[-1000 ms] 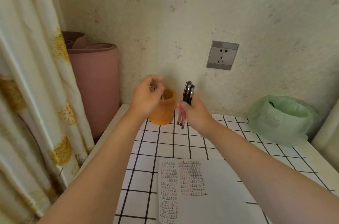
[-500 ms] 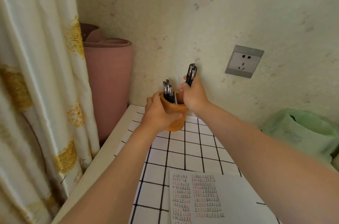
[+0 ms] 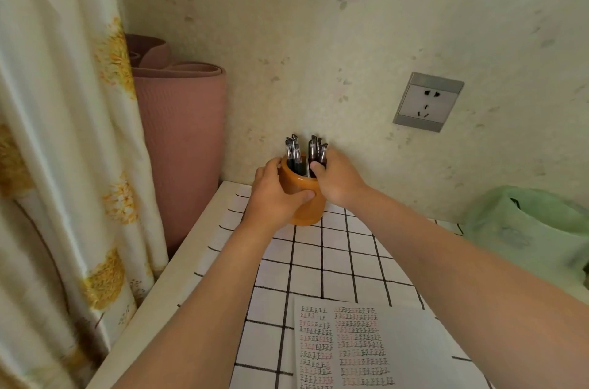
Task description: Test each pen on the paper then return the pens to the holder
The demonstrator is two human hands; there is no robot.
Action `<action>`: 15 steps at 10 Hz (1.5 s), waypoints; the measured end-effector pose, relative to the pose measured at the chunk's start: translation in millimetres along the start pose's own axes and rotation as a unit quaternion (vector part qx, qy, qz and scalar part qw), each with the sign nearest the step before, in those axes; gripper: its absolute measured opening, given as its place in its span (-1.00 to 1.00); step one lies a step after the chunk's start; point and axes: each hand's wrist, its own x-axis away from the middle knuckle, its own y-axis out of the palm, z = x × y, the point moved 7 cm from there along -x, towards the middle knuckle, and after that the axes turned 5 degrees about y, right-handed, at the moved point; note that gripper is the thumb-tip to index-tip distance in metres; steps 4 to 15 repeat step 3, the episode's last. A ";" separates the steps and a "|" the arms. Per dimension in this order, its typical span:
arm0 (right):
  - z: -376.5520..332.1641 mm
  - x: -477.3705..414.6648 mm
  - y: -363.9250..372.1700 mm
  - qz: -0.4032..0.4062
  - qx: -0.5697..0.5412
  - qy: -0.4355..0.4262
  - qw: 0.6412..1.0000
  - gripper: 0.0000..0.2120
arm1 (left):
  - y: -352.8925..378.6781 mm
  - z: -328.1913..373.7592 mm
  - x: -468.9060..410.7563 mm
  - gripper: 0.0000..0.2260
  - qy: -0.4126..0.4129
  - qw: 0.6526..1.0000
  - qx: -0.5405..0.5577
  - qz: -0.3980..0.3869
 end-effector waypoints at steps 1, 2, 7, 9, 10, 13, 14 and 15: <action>2.7 -2.8 0.2 0.001 0.009 0.003 1.000 -0.82 | 1.5 -4.7 -3.0 -0.16 -0.005 1.000 0.006 -0.009; 1.1 -1.8 -1.5 -0.011 0.000 0.007 1.000 -0.80 | 0.7 -1.9 -1.8 -0.15 -0.008 1.000 -0.002 -0.021; 2.0 1.9 -6.9 -0.021 -0.042 0.025 0.999 -0.77 | -2.1 0.9 -0.4 -0.14 -0.016 0.999 -0.014 -0.033; 2.0 1.9 -6.9 -0.021 -0.042 0.025 0.999 -0.77 | -2.1 0.9 -0.4 -0.14 -0.016 0.999 -0.014 -0.033; 2.0 1.9 -6.9 -0.021 -0.042 0.025 0.999 -0.77 | -2.1 0.9 -0.4 -0.14 -0.016 0.999 -0.014 -0.033; 2.0 1.9 -6.9 -0.021 -0.042 0.025 0.999 -0.77 | -2.1 0.9 -0.4 -0.14 -0.016 0.999 -0.014 -0.033; 2.0 1.9 -6.9 -0.021 -0.042 0.025 0.999 -0.77 | -2.1 0.9 -0.4 -0.14 -0.016 0.999 -0.014 -0.033; 2.0 1.9 -6.9 -0.021 -0.042 0.025 0.999 -0.77 | -2.1 0.9 -0.4 -0.14 -0.016 0.999 -0.014 -0.033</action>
